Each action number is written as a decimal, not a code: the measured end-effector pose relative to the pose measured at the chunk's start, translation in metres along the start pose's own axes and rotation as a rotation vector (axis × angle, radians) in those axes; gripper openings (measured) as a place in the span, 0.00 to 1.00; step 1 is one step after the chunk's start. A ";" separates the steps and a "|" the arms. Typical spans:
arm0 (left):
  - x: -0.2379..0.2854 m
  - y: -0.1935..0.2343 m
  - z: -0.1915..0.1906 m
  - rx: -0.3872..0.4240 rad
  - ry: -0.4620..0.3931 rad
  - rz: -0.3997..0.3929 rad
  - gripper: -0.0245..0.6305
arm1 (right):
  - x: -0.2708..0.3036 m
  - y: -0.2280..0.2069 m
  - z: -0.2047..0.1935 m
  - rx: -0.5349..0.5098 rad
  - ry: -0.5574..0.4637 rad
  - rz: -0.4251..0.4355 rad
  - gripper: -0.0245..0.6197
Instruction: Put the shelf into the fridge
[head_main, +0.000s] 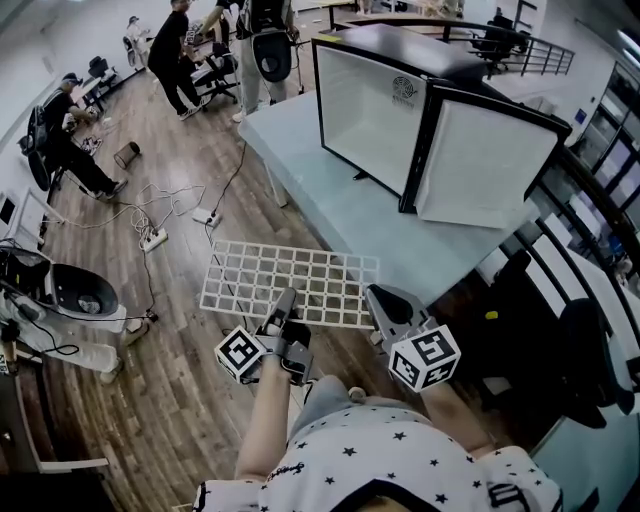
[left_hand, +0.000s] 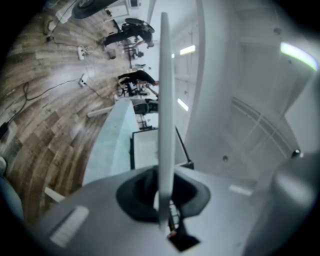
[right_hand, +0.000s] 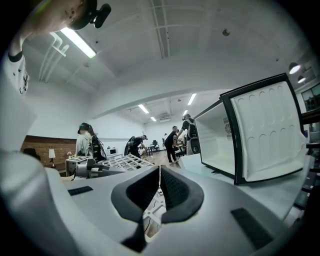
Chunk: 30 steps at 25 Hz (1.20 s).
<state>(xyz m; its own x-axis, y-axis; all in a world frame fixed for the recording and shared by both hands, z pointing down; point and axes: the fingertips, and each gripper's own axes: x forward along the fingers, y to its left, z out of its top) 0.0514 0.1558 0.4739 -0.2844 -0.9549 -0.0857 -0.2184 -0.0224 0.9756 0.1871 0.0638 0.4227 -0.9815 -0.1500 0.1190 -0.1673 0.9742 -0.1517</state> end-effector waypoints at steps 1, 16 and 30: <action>0.001 0.001 0.000 -0.001 -0.002 0.001 0.08 | 0.001 -0.001 -0.001 0.000 0.002 0.001 0.07; 0.057 0.019 0.039 -0.038 0.018 0.006 0.08 | 0.059 -0.033 0.008 0.017 0.004 -0.045 0.07; 0.169 0.041 0.115 -0.061 0.124 -0.016 0.08 | 0.163 -0.082 0.036 0.020 -0.034 -0.161 0.07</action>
<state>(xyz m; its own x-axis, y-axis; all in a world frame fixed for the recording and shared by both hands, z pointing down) -0.1125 0.0278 0.4766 -0.1632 -0.9834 -0.0796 -0.1642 -0.0525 0.9850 0.0379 -0.0468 0.4197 -0.9442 -0.3101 0.1106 -0.3245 0.9334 -0.1532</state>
